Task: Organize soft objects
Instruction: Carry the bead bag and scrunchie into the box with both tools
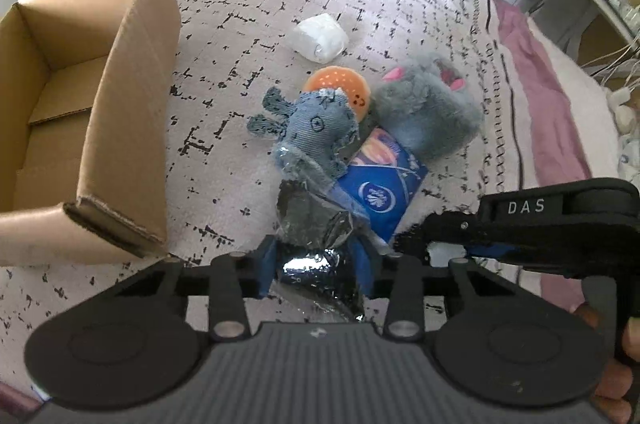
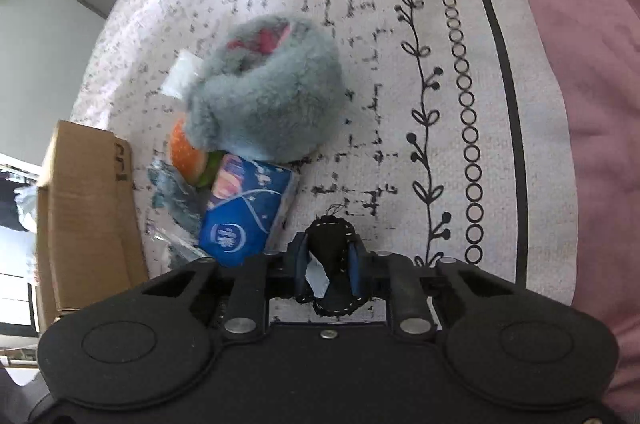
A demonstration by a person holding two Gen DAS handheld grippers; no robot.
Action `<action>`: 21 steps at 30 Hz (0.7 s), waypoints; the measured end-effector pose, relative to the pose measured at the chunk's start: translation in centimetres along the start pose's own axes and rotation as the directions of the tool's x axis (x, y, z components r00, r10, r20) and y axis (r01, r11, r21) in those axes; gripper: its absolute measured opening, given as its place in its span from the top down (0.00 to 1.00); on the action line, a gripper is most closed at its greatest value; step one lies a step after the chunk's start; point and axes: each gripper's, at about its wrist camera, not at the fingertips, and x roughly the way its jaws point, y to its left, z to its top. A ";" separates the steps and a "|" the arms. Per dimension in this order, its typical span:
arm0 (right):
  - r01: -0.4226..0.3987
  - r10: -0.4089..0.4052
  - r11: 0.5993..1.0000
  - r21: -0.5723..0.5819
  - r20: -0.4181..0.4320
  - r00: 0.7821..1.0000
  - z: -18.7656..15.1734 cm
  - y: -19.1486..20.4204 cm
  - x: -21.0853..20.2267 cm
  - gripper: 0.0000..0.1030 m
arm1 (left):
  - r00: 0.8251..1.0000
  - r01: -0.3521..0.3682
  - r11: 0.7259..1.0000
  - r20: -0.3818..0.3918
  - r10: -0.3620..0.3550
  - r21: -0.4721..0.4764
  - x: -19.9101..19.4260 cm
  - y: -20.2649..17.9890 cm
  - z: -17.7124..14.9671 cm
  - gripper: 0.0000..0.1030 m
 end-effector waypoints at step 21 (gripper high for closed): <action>-0.044 0.062 0.994 -0.099 0.187 0.980 -2.1 4.4 -7.3 0.80 | 0.983 0.070 0.997 0.169 -0.073 0.019 -8.8 -0.2 -0.9 0.63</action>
